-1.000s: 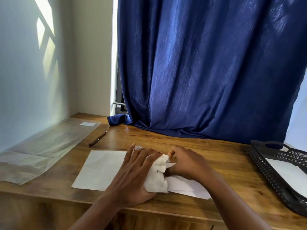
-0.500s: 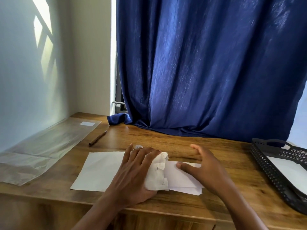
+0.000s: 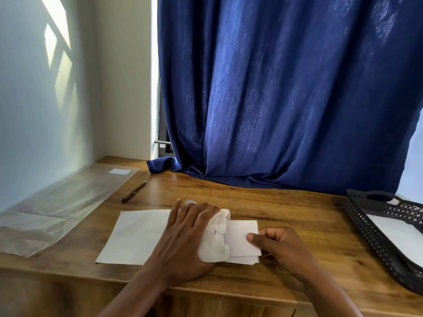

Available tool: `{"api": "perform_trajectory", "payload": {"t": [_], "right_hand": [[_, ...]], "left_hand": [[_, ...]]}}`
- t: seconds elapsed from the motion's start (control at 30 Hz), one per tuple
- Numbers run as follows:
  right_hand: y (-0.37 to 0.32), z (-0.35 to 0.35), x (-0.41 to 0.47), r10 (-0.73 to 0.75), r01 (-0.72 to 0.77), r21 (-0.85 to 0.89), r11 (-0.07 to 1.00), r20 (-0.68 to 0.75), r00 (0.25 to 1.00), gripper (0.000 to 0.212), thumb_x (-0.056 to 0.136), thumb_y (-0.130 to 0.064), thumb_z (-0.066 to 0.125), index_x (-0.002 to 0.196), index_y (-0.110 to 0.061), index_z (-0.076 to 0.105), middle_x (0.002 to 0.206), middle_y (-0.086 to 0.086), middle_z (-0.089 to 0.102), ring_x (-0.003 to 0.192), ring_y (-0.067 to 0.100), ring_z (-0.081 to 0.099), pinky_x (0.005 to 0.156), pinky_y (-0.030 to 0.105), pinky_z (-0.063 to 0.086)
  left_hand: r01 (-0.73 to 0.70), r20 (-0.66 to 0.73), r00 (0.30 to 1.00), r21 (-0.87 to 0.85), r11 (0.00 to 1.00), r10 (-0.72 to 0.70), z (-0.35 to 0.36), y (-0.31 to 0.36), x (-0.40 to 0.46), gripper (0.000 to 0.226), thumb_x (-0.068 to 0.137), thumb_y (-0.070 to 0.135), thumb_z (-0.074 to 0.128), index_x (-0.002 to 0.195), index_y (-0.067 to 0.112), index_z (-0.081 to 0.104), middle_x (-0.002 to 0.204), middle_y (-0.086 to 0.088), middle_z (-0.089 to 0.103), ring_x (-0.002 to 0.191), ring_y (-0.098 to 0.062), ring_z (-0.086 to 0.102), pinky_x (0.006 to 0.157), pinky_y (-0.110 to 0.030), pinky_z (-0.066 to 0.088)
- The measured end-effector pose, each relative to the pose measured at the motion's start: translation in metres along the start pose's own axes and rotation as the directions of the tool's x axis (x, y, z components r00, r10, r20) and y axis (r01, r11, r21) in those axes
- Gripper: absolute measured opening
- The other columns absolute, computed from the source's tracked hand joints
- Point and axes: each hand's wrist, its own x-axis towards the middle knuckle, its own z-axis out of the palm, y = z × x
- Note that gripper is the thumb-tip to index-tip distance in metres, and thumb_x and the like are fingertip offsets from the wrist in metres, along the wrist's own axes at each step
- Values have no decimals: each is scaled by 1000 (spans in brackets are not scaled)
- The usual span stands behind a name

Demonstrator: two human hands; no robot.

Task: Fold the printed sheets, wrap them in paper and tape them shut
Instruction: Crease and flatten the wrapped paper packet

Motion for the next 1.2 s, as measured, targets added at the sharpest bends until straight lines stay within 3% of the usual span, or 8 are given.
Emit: {"api": "perform_trajectory", "payload": {"t": [0.33,0.47,0.6,0.73,0.83,1.0,1.07,1.2], "right_hand": [[-1,70,26,-249,256,-120,959,74,966,27,86,-4,71,65,-18,80,70,6,76,63,8,66,61,30,47],[0,75,34,-247,258,-150,954,89,965,28,91,0,64,65,-1,76,56,-2,67,52,3,58,54,26,42],[-5,68,23,-220,229,-79,970,111,969,45,94,1,60,60,-24,75,60,-5,71,57,0,62,54,21,46],[4,54,16,-63,81,157,984,-117,991,17,96,-22,66,87,-12,76,87,15,76,73,20,65,69,36,52],[13,48,18,-3,91,261,961,-319,948,8,97,-20,66,95,-14,71,92,18,73,77,19,65,82,44,57],[17,53,3,-300,255,-205,945,-235,925,32,101,-40,55,133,-42,53,138,-23,53,123,-6,51,99,22,46],[19,60,-2,-437,378,-458,804,-26,899,54,102,-52,42,153,-45,27,158,-32,19,145,-11,18,118,23,25],[16,75,-11,-423,507,-683,526,306,853,72,103,-62,23,158,-37,-16,161,-26,-24,146,-8,-25,124,28,-7]], "left_hand": [[-24,-17,1000,13,1000,24,1,1,0,102,74,86,60,155,32,29,153,9,38,146,-18,30,126,-53,16],[-34,-50,998,9,999,34,-1,3,0,100,75,86,58,153,29,36,150,7,42,144,-20,35,124,-53,19],[-5,-4,1000,14,1000,5,-4,5,0,106,71,90,59,155,34,28,154,12,35,147,-15,27,127,-50,13],[62,151,987,-35,997,-56,-9,8,-1,118,63,100,53,157,43,11,165,18,14,154,-6,4,129,-42,-2],[128,299,949,-76,989,-100,-12,13,0,99,81,93,41,161,45,6,168,22,1,152,1,-6,129,-34,-3],[181,460,879,-75,981,-127,-5,11,-1,69,99,73,14,161,46,5,168,19,10,149,6,-3,122,-22,-3],[275,496,851,-137,952,-174,-2,6,-2,66,96,75,11,158,54,0,166,23,7,150,0,-4,126,-30,4],[381,403,896,-476,793,-189,-5,-1,-4,54,101,69,19,152,63,3,161,33,13,146,13,16,125,-29,20]]}}
